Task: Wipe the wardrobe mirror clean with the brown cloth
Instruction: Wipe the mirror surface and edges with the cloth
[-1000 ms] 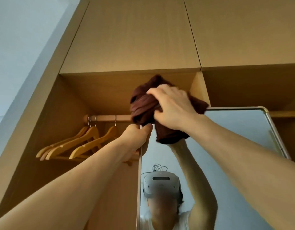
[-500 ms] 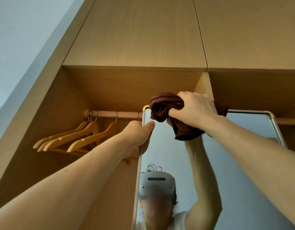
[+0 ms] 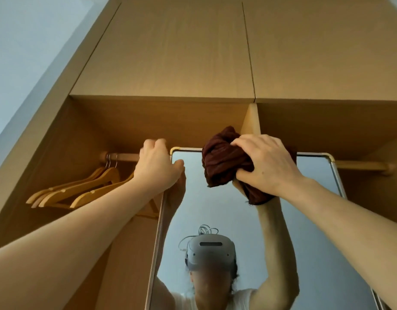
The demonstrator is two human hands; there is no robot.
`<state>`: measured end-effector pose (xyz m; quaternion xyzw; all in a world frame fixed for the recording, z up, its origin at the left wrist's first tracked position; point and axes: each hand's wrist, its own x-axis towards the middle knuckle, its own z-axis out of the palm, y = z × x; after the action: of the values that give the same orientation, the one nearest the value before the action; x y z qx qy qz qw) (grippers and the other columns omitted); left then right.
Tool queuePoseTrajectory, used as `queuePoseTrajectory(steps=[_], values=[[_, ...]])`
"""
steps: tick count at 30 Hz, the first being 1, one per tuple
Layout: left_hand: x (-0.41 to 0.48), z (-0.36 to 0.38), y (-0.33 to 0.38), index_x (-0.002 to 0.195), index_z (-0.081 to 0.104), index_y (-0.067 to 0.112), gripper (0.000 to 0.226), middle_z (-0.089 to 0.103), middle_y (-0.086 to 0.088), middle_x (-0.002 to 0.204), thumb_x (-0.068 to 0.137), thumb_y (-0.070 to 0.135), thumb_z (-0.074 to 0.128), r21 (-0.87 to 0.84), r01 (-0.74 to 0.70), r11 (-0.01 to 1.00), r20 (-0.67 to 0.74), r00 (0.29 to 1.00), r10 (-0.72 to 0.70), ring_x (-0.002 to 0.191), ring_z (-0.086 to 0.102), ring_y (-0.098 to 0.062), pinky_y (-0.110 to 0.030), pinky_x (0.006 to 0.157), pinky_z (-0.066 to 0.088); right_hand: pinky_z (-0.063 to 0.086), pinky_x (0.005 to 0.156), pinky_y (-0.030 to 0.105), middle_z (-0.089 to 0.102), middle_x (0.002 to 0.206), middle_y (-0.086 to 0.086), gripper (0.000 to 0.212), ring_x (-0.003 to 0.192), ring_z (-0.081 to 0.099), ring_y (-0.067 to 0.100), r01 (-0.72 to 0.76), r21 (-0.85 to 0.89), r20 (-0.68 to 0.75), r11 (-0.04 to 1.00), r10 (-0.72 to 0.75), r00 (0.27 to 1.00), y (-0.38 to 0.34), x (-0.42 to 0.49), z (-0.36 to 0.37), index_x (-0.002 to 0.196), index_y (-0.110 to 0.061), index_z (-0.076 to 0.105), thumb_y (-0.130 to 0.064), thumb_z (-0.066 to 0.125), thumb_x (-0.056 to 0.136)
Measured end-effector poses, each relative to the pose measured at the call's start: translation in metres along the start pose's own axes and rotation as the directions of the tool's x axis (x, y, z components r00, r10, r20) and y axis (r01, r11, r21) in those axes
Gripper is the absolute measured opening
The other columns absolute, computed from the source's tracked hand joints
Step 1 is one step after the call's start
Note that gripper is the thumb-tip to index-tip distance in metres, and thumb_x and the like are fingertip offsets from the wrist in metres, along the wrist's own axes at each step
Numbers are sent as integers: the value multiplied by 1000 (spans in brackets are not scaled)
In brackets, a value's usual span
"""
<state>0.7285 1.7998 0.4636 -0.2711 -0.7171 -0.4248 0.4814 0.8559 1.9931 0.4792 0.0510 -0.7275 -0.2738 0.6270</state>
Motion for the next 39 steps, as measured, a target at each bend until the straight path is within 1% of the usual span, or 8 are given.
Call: queuePoseTrajectory(steps=[4,9,14,19,24,28,32,39], values=[[-1,15,51,125,50,11,40,47,-7,131,86,19,52,94,-404,910,-64,910,411,121,41,-29,-40,96,40,33,95,37,56,121,-7,47,109,48,19,-92,45,23,995,91,996,3,13,-4,123,-30,49,-41,59,78],[-5,33,71,106,48,14,27,61,-6,97,80,20,52,84,-426,901,70,904,421,93,55,-30,-40,77,45,34,91,35,59,118,-6,46,104,50,21,-141,109,-26,984,145,989,27,1,-9,123,-29,51,-43,59,80],[-2,39,71,94,52,15,25,56,-6,99,81,36,52,210,-407,889,71,913,402,97,51,-30,-35,74,37,34,91,35,59,119,-6,46,105,50,20,-150,142,-31,978,156,987,35,-6,-12,124,-28,51,-44,59,81],[1,50,84,103,55,12,45,52,-8,118,85,53,49,330,-324,886,48,944,328,109,46,-28,-40,89,41,34,87,35,59,117,-6,44,103,51,21,-181,130,-36,975,187,982,55,-22,-24,123,-28,52,-44,58,82],[9,45,84,93,61,14,46,54,-5,99,87,58,48,345,-277,897,42,959,280,87,48,-20,-34,69,43,37,73,34,60,108,-1,41,97,54,28,-426,-88,67,900,432,899,105,-49,-51,118,-28,54,-44,56,80],[-5,53,107,106,60,15,47,51,-9,119,88,56,45,361,-311,879,-21,940,341,106,46,-28,-42,88,43,35,58,30,60,94,0,32,77,54,25,-479,-103,266,872,488,832,120,-36,-68,100,-26,54,-49,56,79],[-29,84,156,122,49,18,44,48,-7,127,91,46,41,295,-559,775,11,813,583,119,40,-30,-43,99,32,44,72,34,56,112,3,44,96,55,30,-518,10,204,855,505,839,109,-38,-45,120,-26,51,-49,55,83],[-37,108,163,121,47,17,39,47,-8,125,94,44,36,335,-497,800,-5,849,529,116,38,-30,-47,105,27,41,81,34,43,130,9,62,109,52,32,-620,252,56,743,628,776,109,-76,-26,140,-24,31,-40,58,87]])
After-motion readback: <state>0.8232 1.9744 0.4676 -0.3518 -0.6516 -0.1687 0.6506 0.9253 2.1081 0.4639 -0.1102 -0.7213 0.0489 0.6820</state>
